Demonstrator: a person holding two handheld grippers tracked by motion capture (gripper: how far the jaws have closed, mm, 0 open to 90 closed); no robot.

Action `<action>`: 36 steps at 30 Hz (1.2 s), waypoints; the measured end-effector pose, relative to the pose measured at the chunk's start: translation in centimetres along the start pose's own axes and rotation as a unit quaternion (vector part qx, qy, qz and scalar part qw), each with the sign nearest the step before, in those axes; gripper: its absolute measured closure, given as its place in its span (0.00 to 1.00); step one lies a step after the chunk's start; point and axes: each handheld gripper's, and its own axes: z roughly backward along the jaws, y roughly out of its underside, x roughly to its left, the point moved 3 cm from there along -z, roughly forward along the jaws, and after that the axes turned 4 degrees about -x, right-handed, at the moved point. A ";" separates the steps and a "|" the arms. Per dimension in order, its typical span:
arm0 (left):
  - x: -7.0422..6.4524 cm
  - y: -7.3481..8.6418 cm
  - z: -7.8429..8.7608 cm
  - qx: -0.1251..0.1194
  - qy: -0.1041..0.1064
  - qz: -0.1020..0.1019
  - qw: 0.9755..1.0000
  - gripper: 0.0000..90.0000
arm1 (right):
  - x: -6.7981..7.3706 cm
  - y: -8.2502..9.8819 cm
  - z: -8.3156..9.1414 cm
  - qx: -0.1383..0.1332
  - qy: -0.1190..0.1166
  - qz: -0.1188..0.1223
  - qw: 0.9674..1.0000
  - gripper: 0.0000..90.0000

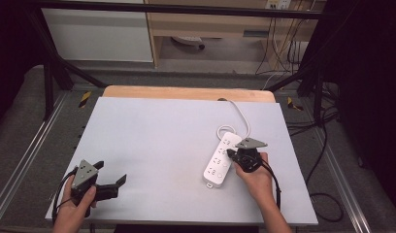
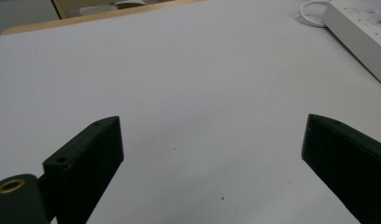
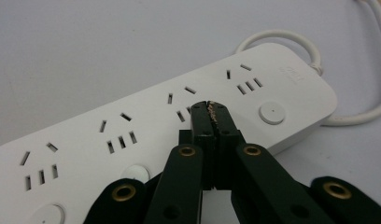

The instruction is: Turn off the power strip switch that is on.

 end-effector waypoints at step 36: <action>-0.1 0.0 0.0 0.001 -0.001 -0.001 1.000 0.06 | -0.2 0.3 0.0 -0.010 -0.005 -0.014 1.000 1.00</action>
